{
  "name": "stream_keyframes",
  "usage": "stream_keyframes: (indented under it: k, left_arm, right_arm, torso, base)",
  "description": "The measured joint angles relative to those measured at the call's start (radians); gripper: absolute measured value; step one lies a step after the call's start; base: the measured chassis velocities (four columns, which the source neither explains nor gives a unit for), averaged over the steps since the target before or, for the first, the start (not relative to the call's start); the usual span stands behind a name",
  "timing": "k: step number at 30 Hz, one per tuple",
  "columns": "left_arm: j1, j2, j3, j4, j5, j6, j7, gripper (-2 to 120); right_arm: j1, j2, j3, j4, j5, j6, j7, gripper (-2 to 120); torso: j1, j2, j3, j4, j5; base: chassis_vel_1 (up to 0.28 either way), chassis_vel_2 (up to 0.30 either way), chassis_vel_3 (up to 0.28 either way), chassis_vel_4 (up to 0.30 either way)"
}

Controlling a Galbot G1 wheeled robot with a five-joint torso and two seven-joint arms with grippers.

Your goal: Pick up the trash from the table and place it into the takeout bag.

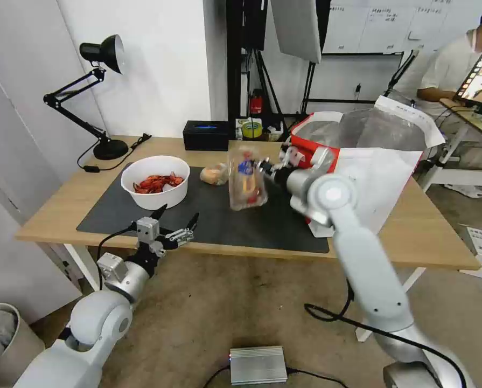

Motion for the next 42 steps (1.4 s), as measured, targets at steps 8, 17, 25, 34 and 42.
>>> stream_keyframes:
  k: [8, 17, 25, 34, 42]
  left_arm:
    - [0.011, -0.014, -0.003, 0.0, 0.003, 0.0, 0.0, 100]
    - [0.005, -0.015, 0.01, -0.001, 0.004, -0.001, 0.0, 100]
    - [-0.012, -0.018, 0.033, 0.008, 0.004, -0.002, 0.0, 100]
    - [-0.035, -0.022, 0.055, 0.016, 0.001, -0.002, -0.004, 100]
    - [-0.041, -0.019, 0.058, 0.016, -0.003, -0.003, -0.01, 100]
  right_arm:
    - [0.075, -0.046, 0.056, 0.043, 0.026, 0.019, 0.018, 0]
    - [0.138, -0.126, 0.191, -0.018, 0.062, 0.03, 0.038, 0]
    - [0.156, -0.216, 0.25, -0.071, 0.067, 0.032, 0.036, 0]
    - [0.094, -0.286, 0.255, -0.115, -0.025, 0.049, -0.023, 0]
    - [0.036, -0.289, 0.271, -0.125, -0.049, 0.058, -0.04, 0]
  torso:
    - [0.0, 0.0, 0.0, 0.0001, 0.0]
    - [0.0, 0.0, 0.0, 0.0, 0.0002]
    - [0.0, 0.0, 0.0, -0.0002, 0.0002]
    - [0.0, 0.0, 0.0, -0.0001, 0.0001]
    - [0.0, 0.0, 0.0, -0.0002, 0.0]
  base:
    - [0.0, 0.0, 0.0, 0.0]
    - [0.0, 0.0, 0.0, 0.0]
    - [0.0, 0.0, 0.0, 0.0]
    - [0.0, 0.0, 0.0, 0.0]
    - [0.0, 0.0, 0.0, 0.0]
